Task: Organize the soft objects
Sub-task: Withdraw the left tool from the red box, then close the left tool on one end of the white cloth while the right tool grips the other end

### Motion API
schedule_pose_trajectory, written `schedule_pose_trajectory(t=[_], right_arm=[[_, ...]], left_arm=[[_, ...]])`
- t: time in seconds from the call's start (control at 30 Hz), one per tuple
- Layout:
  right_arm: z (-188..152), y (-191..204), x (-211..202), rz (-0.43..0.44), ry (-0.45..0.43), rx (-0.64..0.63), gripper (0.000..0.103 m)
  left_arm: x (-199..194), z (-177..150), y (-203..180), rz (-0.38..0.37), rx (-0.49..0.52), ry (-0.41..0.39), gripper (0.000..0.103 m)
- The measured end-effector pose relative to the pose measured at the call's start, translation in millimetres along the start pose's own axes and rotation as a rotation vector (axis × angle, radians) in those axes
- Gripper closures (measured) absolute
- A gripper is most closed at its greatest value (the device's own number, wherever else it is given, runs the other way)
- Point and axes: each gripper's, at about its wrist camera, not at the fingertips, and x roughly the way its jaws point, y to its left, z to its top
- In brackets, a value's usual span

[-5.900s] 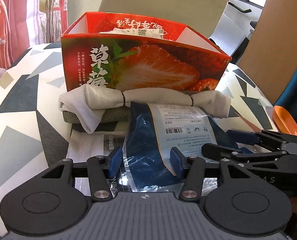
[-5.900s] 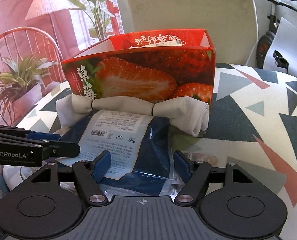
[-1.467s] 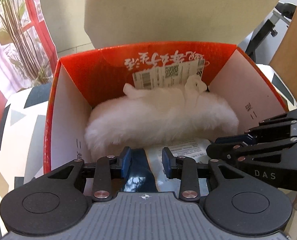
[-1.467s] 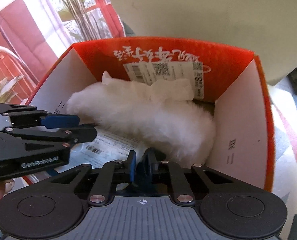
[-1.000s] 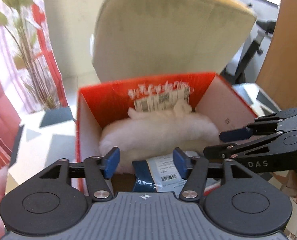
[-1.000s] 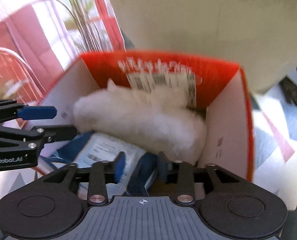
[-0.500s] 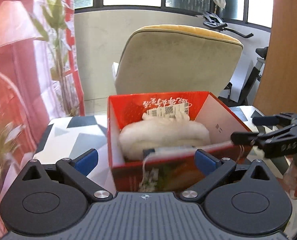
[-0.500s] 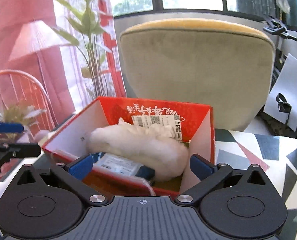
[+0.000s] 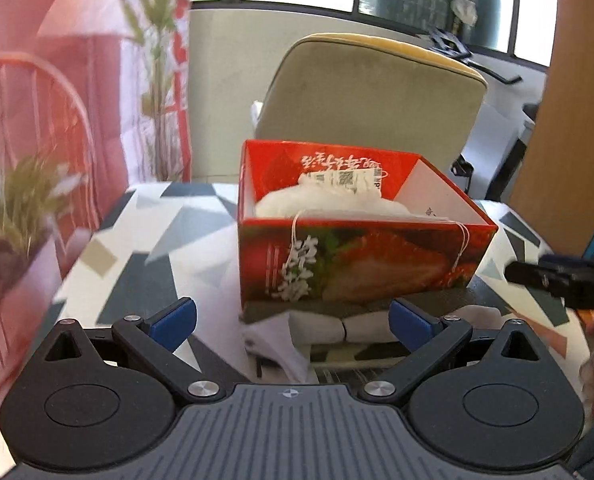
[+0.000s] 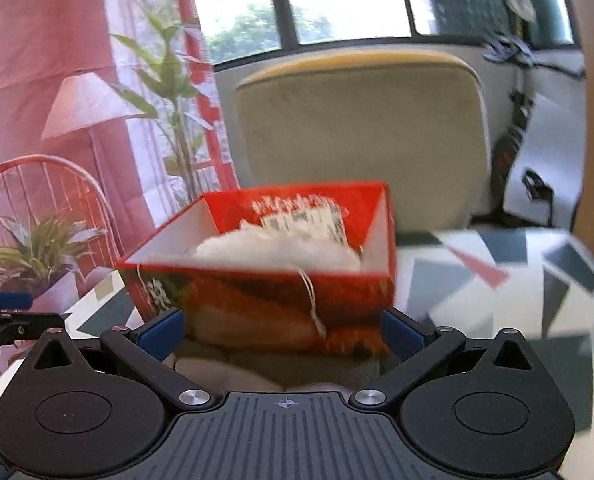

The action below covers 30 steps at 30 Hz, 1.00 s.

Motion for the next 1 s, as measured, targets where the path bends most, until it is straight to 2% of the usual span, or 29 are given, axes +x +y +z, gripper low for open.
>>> schedule_pose_trajectory(t=[0.17, 0.3, 0.43, 0.6, 0.77, 1.0], right_arm=[[-35, -7, -7, 0.003, 0.020, 0.023, 0.001], [-53, -11, -4, -0.007, 0.059, 0.019, 0.010], [-56, -19, 0, -0.014, 0.070, 0.048, 0.017], [-61, -29, 4, -0.030, 0.084, 0.072, 0.027], [-66, -34, 10, -0.036, 0.102, 0.082, 0.030], [-71, -36, 16, -0.036, 0.121, 0.095, 0.042]], left_arm=[[6, -17, -2, 0.012, -0.003, 0.012, 0.000], [11, -30, 3, 0.012, -0.043, 0.034, 0.001], [15, -40, 9, 0.044, -0.061, 0.050, 0.003], [21, -46, 20, 0.058, -0.114, 0.066, 0.013], [28, -51, 22, 0.056, -0.131, 0.092, 0.019], [32, -53, 25, 0.054, -0.156, 0.104, 0.022]])
